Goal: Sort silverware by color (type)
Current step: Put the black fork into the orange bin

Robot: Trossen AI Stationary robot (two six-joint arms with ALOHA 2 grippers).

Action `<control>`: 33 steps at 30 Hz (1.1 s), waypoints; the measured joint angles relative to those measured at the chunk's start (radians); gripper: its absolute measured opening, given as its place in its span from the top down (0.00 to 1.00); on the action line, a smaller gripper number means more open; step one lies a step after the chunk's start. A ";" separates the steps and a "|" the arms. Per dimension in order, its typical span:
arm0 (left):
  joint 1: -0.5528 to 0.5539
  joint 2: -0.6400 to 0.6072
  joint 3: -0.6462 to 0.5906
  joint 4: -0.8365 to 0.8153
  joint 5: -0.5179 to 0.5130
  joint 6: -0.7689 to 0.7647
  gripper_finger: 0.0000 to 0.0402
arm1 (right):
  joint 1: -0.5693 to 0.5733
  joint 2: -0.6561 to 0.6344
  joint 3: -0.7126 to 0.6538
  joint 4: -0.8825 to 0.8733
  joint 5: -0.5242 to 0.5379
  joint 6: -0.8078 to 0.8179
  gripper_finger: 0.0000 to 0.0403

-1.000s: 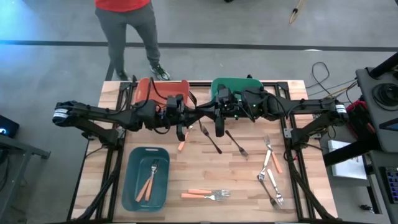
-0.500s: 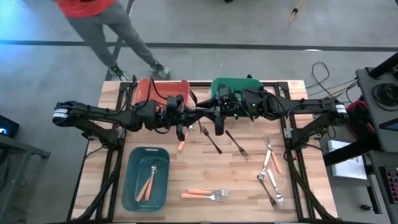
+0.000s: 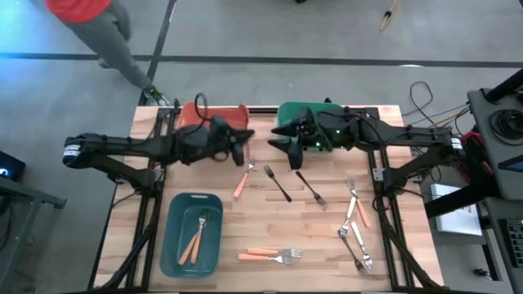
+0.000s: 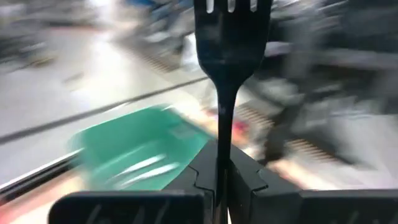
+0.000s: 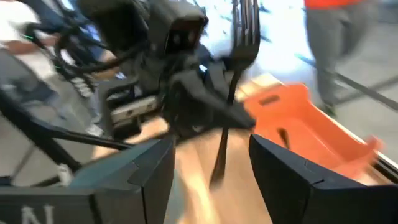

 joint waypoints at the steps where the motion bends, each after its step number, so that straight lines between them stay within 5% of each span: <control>1: 0.028 -0.002 0.024 -0.104 -0.029 -0.026 1.00 | -0.009 -0.003 0.000 -0.028 0.000 0.000 0.52; 7: 0.231 0.061 0.229 -0.694 -0.032 0.033 1.00 | -0.052 -0.012 0.000 -0.143 0.000 -0.037 0.52; 11: 0.351 0.130 0.321 -0.874 0.004 0.230 1.00 | -0.063 -0.012 0.000 -0.190 0.000 -0.095 0.51; 17: 0.499 0.195 0.342 -0.904 0.211 0.599 1.00 | -0.063 -0.021 0.003 -0.220 -0.003 -0.143 0.51; 23: 0.585 0.250 0.332 -0.942 0.234 0.984 1.00 | -0.069 -0.023 0.005 -0.216 0.006 -0.176 0.51; 33: 0.680 0.351 0.330 -1.056 0.332 1.071 1.00 | -0.150 -0.015 0.005 -0.212 0.028 -0.150 0.52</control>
